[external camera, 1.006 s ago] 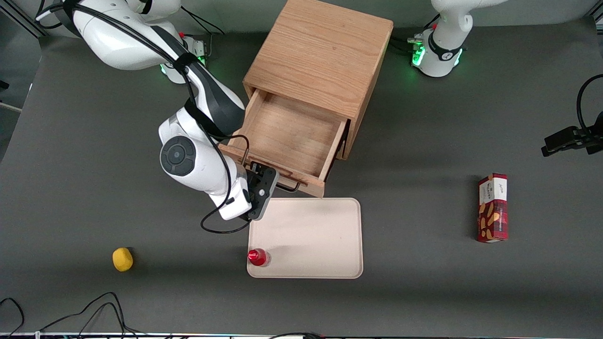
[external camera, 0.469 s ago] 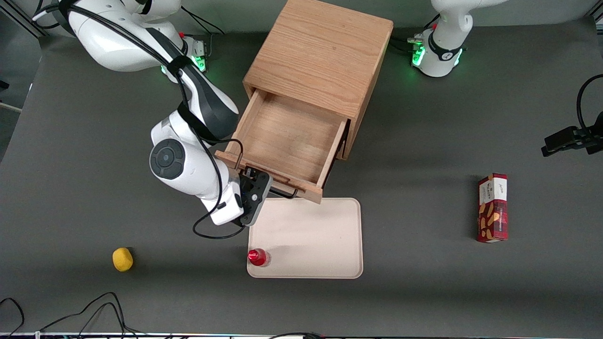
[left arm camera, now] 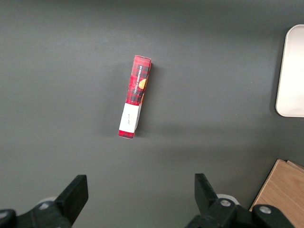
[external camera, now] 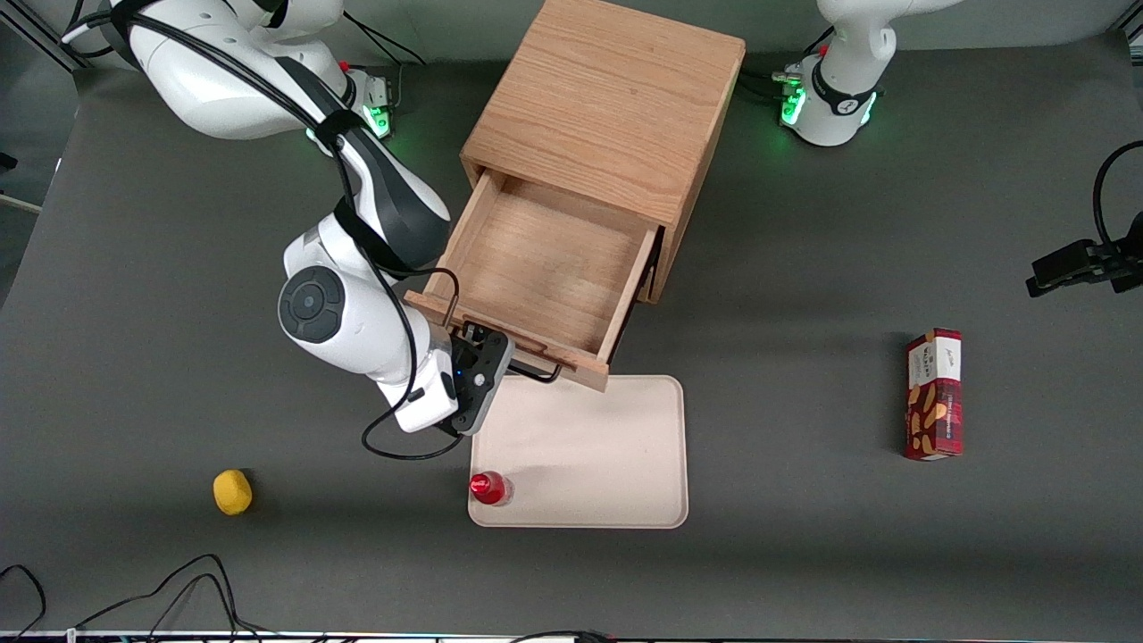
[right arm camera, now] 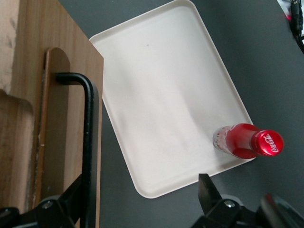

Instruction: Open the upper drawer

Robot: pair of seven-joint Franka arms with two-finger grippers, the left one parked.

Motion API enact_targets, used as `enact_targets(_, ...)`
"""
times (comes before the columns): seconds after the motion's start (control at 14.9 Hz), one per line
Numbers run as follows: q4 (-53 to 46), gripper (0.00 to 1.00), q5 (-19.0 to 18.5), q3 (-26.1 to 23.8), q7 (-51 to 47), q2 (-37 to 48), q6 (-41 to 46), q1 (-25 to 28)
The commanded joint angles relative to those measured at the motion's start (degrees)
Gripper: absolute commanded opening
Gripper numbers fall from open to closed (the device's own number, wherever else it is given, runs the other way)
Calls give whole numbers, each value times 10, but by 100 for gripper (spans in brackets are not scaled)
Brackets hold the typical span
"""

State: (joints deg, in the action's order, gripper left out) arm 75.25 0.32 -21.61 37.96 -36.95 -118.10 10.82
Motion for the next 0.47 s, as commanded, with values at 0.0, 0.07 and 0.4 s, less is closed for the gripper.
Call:
enact_targets(0.0, -22, 100, -8, 4, 18, -14, -1, 2)
enact_targets(0.07, -22, 100, -8, 4, 19, -14, -1, 2)
enact_targets(0.4, -27, 100, -8, 4, 20, -15, -1, -3)
